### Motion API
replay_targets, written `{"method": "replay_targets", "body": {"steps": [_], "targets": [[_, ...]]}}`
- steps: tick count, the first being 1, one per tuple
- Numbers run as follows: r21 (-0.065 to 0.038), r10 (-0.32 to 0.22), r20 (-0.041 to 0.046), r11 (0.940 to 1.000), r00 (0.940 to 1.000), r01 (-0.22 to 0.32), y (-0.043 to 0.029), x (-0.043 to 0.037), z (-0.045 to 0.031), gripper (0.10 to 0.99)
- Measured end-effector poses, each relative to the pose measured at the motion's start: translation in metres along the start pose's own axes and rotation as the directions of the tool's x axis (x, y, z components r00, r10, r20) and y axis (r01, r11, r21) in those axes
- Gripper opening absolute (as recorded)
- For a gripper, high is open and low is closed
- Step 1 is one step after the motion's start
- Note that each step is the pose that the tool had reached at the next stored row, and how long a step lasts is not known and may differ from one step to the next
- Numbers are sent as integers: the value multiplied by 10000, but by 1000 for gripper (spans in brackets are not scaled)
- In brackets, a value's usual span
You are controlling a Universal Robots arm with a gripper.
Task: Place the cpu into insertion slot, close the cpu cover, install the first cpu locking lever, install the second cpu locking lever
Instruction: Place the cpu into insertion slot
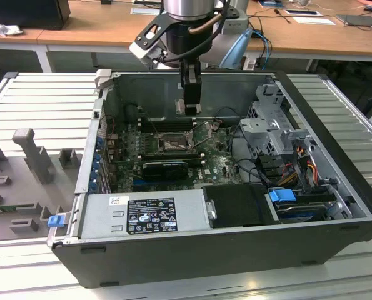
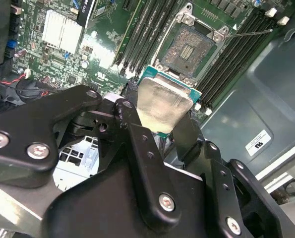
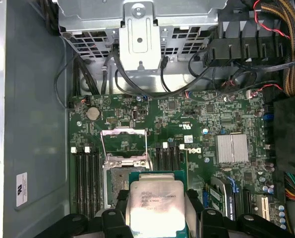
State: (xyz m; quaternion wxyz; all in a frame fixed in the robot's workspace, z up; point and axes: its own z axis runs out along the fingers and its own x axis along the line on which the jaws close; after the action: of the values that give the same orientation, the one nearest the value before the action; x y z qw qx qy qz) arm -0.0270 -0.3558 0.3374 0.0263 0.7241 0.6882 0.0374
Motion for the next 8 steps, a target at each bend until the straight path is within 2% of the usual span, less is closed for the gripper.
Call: {"method": "replay_targets", "body": {"steps": [8], "targets": [[-1,-26,-4,10000,10000,26,-50,-4,124,529]]}}
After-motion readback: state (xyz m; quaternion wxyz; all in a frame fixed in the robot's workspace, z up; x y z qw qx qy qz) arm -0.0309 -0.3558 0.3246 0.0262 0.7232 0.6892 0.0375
